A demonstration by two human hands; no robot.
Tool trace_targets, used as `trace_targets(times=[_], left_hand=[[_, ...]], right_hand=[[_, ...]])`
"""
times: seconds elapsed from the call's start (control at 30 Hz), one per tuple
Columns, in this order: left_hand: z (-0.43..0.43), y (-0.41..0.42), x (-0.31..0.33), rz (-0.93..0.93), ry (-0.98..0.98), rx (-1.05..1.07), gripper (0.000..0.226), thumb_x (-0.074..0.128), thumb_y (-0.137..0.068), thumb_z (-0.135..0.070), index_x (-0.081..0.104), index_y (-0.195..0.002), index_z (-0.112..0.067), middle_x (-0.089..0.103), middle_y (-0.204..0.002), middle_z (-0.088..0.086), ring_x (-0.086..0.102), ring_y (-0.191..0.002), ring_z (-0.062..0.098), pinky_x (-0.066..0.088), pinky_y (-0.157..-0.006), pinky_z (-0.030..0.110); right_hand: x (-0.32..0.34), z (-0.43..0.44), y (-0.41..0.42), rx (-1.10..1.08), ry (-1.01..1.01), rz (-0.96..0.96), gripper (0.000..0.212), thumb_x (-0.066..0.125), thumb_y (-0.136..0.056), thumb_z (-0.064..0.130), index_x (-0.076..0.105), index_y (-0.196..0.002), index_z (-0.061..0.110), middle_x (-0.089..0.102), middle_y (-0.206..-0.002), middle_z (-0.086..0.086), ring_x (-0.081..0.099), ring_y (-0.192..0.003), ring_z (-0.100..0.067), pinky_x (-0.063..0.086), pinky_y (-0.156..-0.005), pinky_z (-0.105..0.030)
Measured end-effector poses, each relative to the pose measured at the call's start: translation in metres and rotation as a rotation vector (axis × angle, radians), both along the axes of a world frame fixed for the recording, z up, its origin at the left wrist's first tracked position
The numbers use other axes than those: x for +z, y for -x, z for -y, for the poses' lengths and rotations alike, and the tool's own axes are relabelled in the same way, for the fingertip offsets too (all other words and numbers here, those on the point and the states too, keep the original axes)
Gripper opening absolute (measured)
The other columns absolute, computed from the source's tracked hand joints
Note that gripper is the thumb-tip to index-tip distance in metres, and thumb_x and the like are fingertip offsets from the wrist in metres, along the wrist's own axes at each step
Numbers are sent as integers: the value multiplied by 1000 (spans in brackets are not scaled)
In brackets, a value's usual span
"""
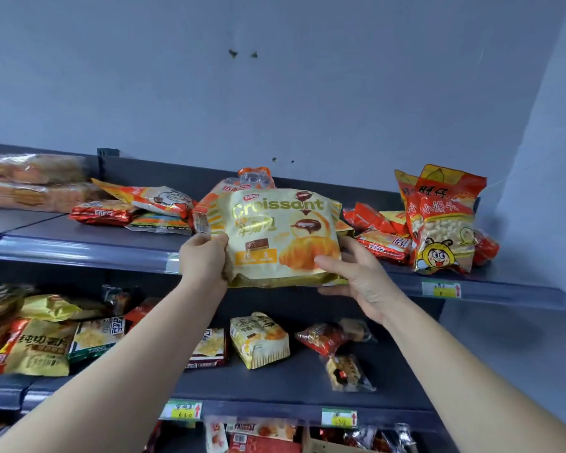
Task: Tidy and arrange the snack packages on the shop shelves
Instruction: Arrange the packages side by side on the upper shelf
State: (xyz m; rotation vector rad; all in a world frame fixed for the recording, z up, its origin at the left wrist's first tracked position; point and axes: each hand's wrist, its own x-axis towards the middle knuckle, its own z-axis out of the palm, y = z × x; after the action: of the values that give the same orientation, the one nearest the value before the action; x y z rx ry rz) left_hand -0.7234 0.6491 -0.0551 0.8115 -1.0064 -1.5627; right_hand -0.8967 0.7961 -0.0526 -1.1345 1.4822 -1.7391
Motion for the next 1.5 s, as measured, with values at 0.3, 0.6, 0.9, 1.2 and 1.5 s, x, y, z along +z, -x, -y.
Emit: trace_targets(times=[0.3, 0.6, 0.9, 1.2, 1.5], left_hand=[[-14, 80, 8, 539, 620, -170, 85, 73, -84, -29, 21, -151, -34, 32, -149, -6, 31, -137, 20, 33, -111, 46], [10, 151, 2, 1130, 1073, 78, 57, 65, -88, -40, 42, -139, -31, 37, -144, 3, 32, -133, 26, 40, -100, 41], [44, 184, -2, 1449, 1028, 197, 46, 54, -88, -16, 36, -130, -22, 47, -120, 6, 51, -107, 27, 40, -65, 33], [65, 201, 0, 1383, 909, 159, 35, 51, -88, -4, 39, -120, -12, 42, -115, 13, 52, -92, 32, 43, -61, 37], [61, 186, 5, 1409, 856, 70, 47, 51, -89, -21, 39, -135, -19, 42, -134, 10, 40, -126, 32, 38, -96, 48]], right_hand=[[23, 25, 78, -344, 79, 111, 49, 70, -84, 5, 52, -128, 15, 64, -111, -5, 66, -98, -24, 61, -68, -40], [18, 54, 148, -480, -295, -552, 43, 55, -94, 42, 61, -126, 14, 62, -124, -1, 56, -114, -21, 47, -93, -37], [9, 60, 209, -625, -836, -1217, 43, 65, -78, 25, 59, -121, 19, 62, -120, -2, 58, -109, -26, 43, -72, -30], [14, 61, 210, -904, -586, -1408, 24, 49, -89, 3, 64, -102, 17, 68, -95, -3, 65, -86, -26, 35, -60, -27], [49, 57, 192, -1116, 167, -1223, 17, 62, -83, -2, 73, -88, 9, 73, -78, -5, 65, -67, -28, 34, -52, -22]])
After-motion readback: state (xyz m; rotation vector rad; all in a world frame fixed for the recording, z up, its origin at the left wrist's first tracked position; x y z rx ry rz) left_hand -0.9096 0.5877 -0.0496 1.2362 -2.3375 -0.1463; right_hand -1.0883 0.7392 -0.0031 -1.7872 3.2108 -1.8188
